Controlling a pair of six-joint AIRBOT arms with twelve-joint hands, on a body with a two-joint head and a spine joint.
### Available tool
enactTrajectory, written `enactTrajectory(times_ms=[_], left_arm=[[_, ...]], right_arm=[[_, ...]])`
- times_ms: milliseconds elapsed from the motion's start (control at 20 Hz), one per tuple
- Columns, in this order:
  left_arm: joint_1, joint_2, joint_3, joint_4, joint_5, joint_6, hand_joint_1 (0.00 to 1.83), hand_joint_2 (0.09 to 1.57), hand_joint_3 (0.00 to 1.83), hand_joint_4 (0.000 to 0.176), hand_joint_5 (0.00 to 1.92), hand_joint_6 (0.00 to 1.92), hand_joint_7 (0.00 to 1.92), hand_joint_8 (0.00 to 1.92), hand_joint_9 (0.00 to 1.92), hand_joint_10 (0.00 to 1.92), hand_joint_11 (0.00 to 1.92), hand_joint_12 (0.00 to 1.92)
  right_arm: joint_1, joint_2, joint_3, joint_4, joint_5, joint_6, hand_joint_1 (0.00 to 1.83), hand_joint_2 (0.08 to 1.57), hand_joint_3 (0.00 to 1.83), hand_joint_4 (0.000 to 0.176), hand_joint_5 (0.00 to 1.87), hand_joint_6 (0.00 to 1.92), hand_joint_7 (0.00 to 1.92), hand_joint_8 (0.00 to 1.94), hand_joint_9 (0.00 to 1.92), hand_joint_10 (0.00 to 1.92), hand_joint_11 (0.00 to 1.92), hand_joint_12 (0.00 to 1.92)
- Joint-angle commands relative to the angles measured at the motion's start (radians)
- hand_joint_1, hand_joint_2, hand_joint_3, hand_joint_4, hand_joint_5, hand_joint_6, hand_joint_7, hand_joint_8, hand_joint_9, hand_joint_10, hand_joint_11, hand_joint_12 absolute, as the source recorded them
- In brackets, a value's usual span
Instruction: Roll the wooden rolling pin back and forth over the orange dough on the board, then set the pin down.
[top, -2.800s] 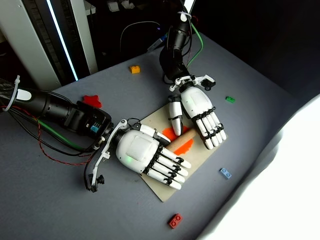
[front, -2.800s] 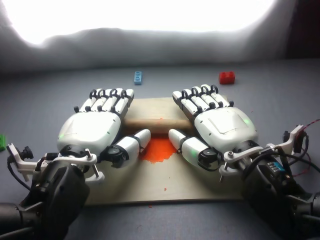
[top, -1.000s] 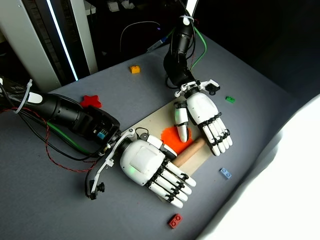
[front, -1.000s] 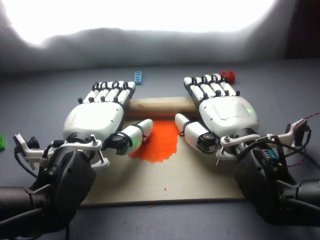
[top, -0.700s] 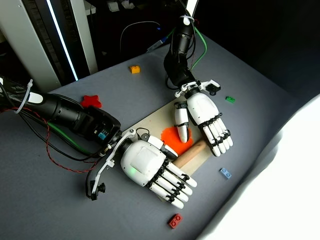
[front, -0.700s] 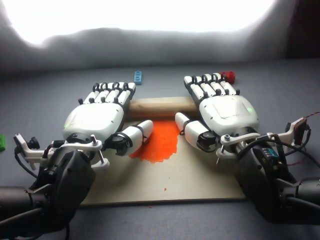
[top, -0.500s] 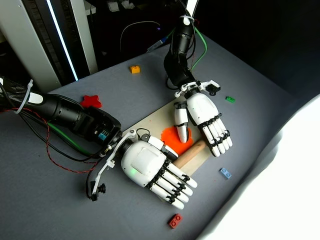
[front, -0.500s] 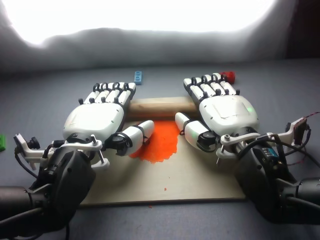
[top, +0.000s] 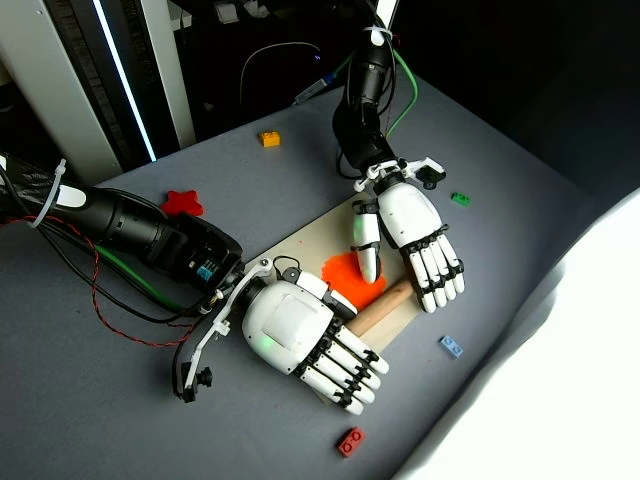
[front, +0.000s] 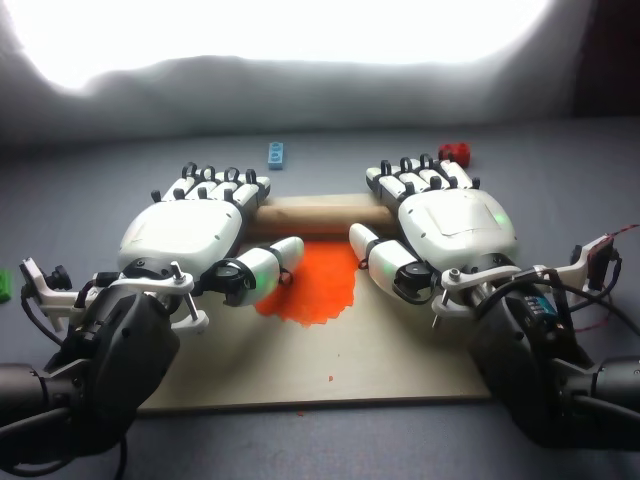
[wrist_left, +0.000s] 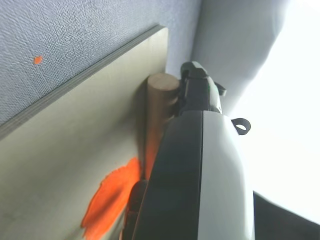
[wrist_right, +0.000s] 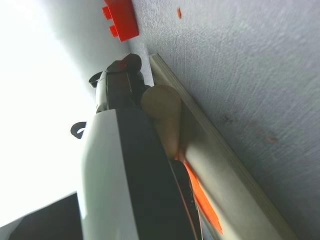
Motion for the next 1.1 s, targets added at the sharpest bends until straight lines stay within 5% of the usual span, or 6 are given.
enactTrajectory(times_ms=[0,600,1050], left_arm=[[-0.006,0.007,-0.003,0.042,-0.078,-0.007,0.00,1.40,0.00,0.000,0.21,0.01,0.22,0.01,0.18,0.01,0.00,0.27],[0.050,0.014,-0.064,0.067,-0.193,-0.035,0.00,1.38,0.00,0.000,0.24,0.01,0.23,0.00,0.18,0.01,0.00,0.30],[0.082,0.022,-0.099,0.080,-0.232,-0.050,0.00,1.38,0.00,0.000,0.24,0.01,0.23,0.00,0.18,0.00,0.00,0.30]], right_arm=[[-0.002,0.004,-0.003,-0.067,0.095,0.004,0.00,1.45,0.00,0.000,0.32,0.01,0.29,0.00,0.22,0.01,0.00,0.59],[-0.023,0.009,-0.057,-0.085,0.161,-0.007,0.00,1.45,0.00,0.000,0.34,0.01,0.32,0.00,0.26,0.01,0.00,0.61],[-0.040,0.005,-0.119,-0.068,0.241,-0.108,0.00,1.45,0.00,0.000,0.34,0.01,0.32,0.00,0.26,0.01,0.00,0.60]])
